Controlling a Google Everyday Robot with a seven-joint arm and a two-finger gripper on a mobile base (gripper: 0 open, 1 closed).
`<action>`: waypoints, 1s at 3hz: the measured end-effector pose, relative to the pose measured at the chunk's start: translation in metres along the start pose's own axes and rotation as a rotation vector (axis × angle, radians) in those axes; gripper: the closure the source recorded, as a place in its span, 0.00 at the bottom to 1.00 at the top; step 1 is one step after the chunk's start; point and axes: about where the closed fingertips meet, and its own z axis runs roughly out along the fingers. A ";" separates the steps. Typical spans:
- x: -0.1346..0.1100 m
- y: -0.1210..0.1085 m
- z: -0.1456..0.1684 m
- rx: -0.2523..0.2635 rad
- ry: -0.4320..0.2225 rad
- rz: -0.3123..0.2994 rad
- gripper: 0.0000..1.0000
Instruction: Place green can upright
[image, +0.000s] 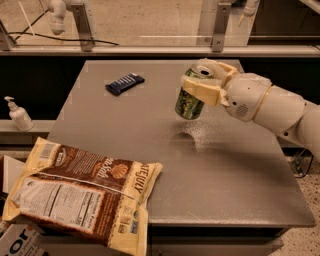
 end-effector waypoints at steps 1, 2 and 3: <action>-0.008 -0.006 -0.003 0.055 -0.016 -0.085 1.00; -0.020 -0.006 -0.007 0.072 -0.024 -0.158 1.00; -0.037 -0.006 -0.011 0.096 -0.072 -0.194 1.00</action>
Offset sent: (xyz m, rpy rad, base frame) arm -0.0064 -0.0115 -0.0381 -0.2003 -0.1855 0.0552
